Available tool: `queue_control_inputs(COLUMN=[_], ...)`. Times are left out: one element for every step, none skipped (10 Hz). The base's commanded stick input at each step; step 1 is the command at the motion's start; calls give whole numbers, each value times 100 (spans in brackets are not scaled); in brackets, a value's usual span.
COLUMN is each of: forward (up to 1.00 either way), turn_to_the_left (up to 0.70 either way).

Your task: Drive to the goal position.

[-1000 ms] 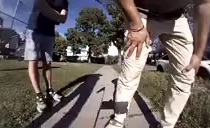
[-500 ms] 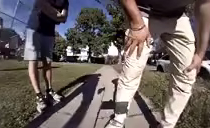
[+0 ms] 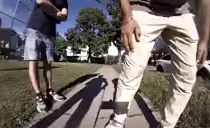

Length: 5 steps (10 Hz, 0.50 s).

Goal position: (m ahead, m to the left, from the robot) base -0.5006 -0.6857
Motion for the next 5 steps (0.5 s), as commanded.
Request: queue_control_inputs(forward=[5, 5, 5, 5, 2], turn_to_the_left=[-1, -1, -1, -1, 0])
